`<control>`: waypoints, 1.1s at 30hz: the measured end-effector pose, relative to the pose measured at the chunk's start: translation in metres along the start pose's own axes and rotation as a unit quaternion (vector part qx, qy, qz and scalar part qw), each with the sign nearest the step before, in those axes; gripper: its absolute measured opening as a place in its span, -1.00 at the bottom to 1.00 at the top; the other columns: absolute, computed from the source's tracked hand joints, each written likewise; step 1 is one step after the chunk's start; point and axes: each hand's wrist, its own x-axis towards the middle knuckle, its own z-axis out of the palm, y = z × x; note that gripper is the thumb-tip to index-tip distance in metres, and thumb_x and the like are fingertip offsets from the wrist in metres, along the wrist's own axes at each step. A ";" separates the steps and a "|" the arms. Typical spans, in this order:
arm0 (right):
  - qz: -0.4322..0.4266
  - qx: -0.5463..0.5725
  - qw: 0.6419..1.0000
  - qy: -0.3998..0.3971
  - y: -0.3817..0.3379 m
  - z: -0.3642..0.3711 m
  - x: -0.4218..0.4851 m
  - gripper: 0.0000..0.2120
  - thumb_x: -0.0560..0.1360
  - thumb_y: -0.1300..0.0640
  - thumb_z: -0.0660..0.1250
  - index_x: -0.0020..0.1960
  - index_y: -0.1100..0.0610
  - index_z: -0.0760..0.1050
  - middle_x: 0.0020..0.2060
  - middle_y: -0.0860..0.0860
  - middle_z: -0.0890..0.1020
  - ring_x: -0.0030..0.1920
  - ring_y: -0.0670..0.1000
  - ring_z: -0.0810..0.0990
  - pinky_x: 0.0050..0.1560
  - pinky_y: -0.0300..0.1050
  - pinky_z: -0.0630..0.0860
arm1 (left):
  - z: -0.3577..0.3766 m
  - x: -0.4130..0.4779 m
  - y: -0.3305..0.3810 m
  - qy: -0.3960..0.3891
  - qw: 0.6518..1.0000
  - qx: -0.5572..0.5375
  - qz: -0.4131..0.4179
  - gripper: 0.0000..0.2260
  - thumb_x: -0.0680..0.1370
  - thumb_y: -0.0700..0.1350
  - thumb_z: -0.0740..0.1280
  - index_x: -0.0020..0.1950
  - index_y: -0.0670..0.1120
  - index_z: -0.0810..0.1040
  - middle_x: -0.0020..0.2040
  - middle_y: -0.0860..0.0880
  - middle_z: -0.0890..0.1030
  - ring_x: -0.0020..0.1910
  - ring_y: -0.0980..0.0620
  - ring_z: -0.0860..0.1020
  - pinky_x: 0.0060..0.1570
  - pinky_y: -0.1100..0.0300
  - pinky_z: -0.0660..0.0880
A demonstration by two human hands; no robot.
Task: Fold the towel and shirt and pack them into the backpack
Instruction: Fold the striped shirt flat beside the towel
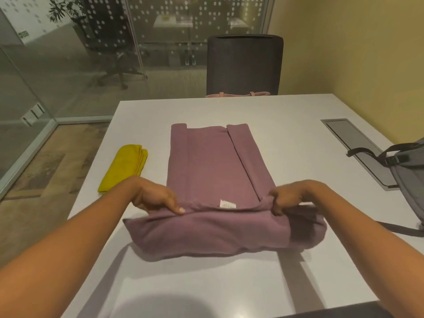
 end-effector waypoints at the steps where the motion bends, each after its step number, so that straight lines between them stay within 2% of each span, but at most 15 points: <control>1: -0.009 0.004 0.999 0.045 0.001 -0.010 0.001 -0.87 0.29 0.23 0.33 -0.18 0.07 0.48 -0.17 0.06 0.56 -0.12 0.09 0.56 -0.19 -0.14 0.48 | -0.006 -0.005 0.006 0.033 0.999 -0.009 0.012 -0.50 0.07 0.21 0.56 -0.20 -0.12 0.63 -0.30 0.00 0.68 -0.34 0.11 0.63 -0.36 0.31 0.54; 2: -0.020 0.003 0.996 0.089 0.001 -0.020 0.003 -0.91 0.34 0.20 0.33 -0.20 0.04 0.46 -0.16 0.04 0.56 -0.08 0.09 0.56 -0.14 -0.12 0.48 | -0.014 -0.008 0.011 0.076 0.997 -0.014 0.025 -0.52 0.08 0.21 0.55 -0.22 -0.12 0.63 -0.32 0.00 0.67 -0.35 0.09 0.63 -0.36 0.30 0.54; 3: -0.033 -0.003 0.992 0.125 0.001 -0.030 0.006 -0.92 0.39 0.17 0.33 -0.18 0.02 0.46 -0.14 0.02 0.56 -0.06 0.08 0.54 -0.15 -0.13 0.46 | -0.021 -0.008 0.016 0.127 0.991 -0.022 0.036 -0.58 0.18 0.18 0.51 -0.19 -0.12 0.61 -0.31 -0.01 0.67 -0.34 0.07 0.63 -0.33 0.27 0.56; 5: -0.055 -0.008 0.982 0.181 -0.001 -0.047 0.016 -0.88 0.45 0.15 0.30 -0.01 0.09 0.50 -0.03 0.04 0.56 -0.04 0.06 0.51 -0.11 -0.17 0.42 | -0.040 -0.003 0.024 0.230 0.971 -0.040 0.052 -0.80 0.46 -0.02 0.37 -0.05 -0.13 0.57 -0.19 -0.06 0.66 -0.23 0.00 0.62 -0.14 0.15 0.59; 7: -0.067 -0.009 0.970 0.231 -0.004 -0.062 0.032 -0.77 0.47 0.15 0.30 0.11 0.15 0.50 0.06 0.10 0.56 -0.03 0.07 0.48 -0.05 -0.14 0.38 | -0.058 0.003 0.029 0.295 0.954 -0.028 0.049 -0.80 0.56 -0.10 0.27 0.10 -0.17 0.55 0.01 -0.14 0.63 -0.04 -0.12 0.60 0.09 -0.01 0.54; 9: -0.066 -0.026 0.957 0.282 -0.004 -0.075 0.048 -0.71 0.46 0.14 0.31 0.17 0.15 0.49 0.12 0.12 0.57 0.00 0.10 0.49 0.00 -0.08 0.42 | -0.073 0.006 0.034 0.328 0.944 -0.007 0.042 -0.74 0.57 -0.09 0.26 0.18 -0.20 0.53 0.13 -0.19 0.60 0.11 -0.20 0.57 0.21 -0.10 0.47; 13: -0.048 -0.052 0.931 0.359 -0.009 -0.099 0.074 -0.70 0.49 0.12 0.29 0.22 0.10 0.47 0.16 0.13 0.56 0.10 0.17 0.51 0.03 -0.02 0.43 | -0.102 0.010 0.048 0.363 0.930 0.014 0.052 -0.73 0.58 -0.09 0.24 0.19 -0.22 0.53 0.14 -0.20 0.59 0.09 -0.20 0.56 0.20 -0.08 0.48; 17: -0.055 -0.069 0.911 0.402 -0.013 -0.123 0.099 -0.79 0.54 0.11 0.25 0.16 0.09 0.49 0.10 0.14 0.59 0.03 0.19 0.54 -0.02 0.00 0.46 | -0.135 0.014 0.059 0.383 0.921 0.035 0.061 -0.74 0.58 -0.10 0.24 0.16 -0.24 0.54 0.12 -0.23 0.59 -0.01 -0.15 0.56 0.16 -0.06 0.48; 20: -0.050 -0.078 0.907 0.410 -0.012 -0.143 0.118 -0.81 0.54 0.12 0.25 0.13 0.09 0.51 0.07 0.14 0.60 0.00 0.20 0.55 0.00 0.05 0.51 | -0.163 0.017 0.070 0.388 0.918 0.060 0.062 -0.76 0.58 -0.10 0.24 0.14 -0.21 0.55 0.10 -0.21 0.59 -0.03 -0.14 0.54 0.12 -0.03 0.48; 25: -0.036 -0.084 0.904 0.418 -0.011 -0.179 0.151 -0.79 0.56 0.18 0.19 0.15 0.10 0.51 0.07 0.15 0.60 0.00 0.22 0.55 -0.01 0.05 0.50 | -0.209 0.033 0.089 0.386 0.914 0.102 0.073 -0.85 0.60 -0.11 0.20 0.02 -0.05 0.57 0.02 -0.12 0.59 -0.03 -0.11 0.54 0.07 0.03 0.48; 29: -0.042 -0.091 0.901 0.422 -0.014 -0.206 0.180 -0.74 0.57 0.23 0.12 0.19 0.13 0.49 0.12 0.18 0.58 0.04 0.23 0.55 0.04 0.08 0.50 | -0.245 0.052 0.100 0.399 0.907 0.121 0.063 -0.85 0.60 -0.11 0.20 0.04 -0.05 0.56 -0.03 -0.08 0.57 -0.10 -0.05 0.52 -0.02 0.11 0.43; 33: -0.042 -0.094 0.893 0.437 -0.017 -0.224 0.208 -0.71 0.56 0.30 0.09 0.20 0.16 0.47 0.13 0.20 0.57 0.08 0.25 0.52 0.12 0.12 0.42 | -0.274 0.068 0.105 0.407 0.903 0.126 0.050 -0.85 0.61 -0.10 0.19 0.03 -0.04 0.56 -0.03 -0.08 0.57 -0.10 -0.05 0.51 0.00 0.11 0.41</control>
